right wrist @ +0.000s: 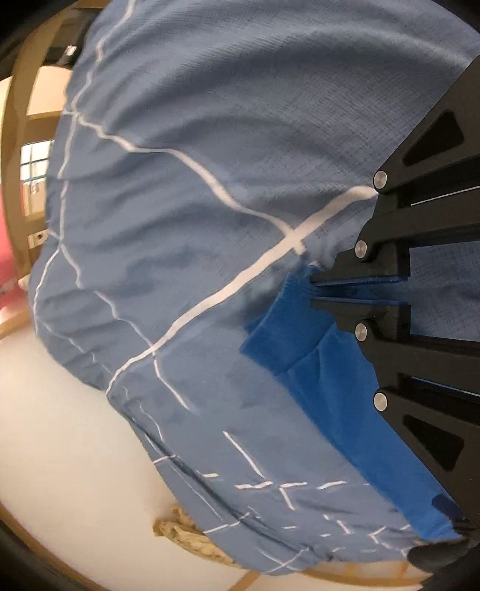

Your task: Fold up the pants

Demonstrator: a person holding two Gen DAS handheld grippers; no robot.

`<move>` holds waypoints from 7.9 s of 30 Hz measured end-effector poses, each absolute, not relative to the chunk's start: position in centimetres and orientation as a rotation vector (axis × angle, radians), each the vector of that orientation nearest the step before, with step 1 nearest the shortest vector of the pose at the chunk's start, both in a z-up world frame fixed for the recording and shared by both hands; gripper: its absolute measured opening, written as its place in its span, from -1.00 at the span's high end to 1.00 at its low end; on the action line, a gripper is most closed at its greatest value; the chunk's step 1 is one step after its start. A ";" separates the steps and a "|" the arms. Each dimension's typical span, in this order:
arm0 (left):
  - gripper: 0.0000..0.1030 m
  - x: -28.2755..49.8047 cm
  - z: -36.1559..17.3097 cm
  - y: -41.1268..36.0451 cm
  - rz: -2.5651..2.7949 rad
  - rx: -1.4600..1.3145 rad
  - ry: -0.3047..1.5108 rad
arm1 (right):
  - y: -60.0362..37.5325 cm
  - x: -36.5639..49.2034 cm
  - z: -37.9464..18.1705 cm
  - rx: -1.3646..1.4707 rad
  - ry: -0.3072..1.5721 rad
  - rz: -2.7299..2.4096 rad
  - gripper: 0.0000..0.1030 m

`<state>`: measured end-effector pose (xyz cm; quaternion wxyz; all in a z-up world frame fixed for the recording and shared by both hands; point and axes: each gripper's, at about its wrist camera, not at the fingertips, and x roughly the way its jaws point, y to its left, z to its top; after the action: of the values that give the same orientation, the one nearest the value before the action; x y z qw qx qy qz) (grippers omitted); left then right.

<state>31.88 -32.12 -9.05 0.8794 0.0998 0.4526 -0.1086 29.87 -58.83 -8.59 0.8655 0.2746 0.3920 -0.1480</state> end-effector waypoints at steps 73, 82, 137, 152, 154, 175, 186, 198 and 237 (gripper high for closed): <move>-0.64 25.1 -7.1 -5.6 0.023 -0.035 0.942 | -23.2 24.7 -6.9 -0.046 0.851 0.410 0.34; -0.64 23.2 -7.7 -2.0 0.096 -0.088 0.941 | -24.6 26.4 -6.3 0.092 0.752 0.200 0.34; 0.53 25.3 -13.9 7.4 0.174 -0.793 0.766 | -24.1 22.8 -8.4 0.273 0.641 -0.174 0.34; 0.67 25.3 -4.2 0.8 0.104 -0.255 0.644 | -27.4 24.5 -9.7 0.323 0.733 -0.095 0.34; 0.67 25.1 -2.9 -0.8 0.070 -0.205 0.612 | -28.5 23.7 -9.0 0.370 0.707 -0.061 0.34; 0.73 26.8 -0.3 -24.9 -0.507 0.066 0.606 | -41.4 22.7 -4.8 0.288 0.677 0.004 0.34; 0.52 28.8 -4.1 -30.5 -0.648 0.035 0.774 | -45.9 23.1 -6.4 0.339 0.727 -0.138 0.34; -0.01 24.6 -2.9 -21.7 -0.489 0.068 0.680 | -43.5 23.7 -4.0 0.329 0.667 0.018 0.34; -0.05 26.0 -8.1 -19.7 -0.462 0.045 0.833 | -42.5 33.1 -6.3 0.310 0.817 0.053 0.91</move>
<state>25.98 -19.67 -8.13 0.8884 0.0217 0.4009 -0.2225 33.14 -42.52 -6.34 0.9057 0.1503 0.3956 0.0257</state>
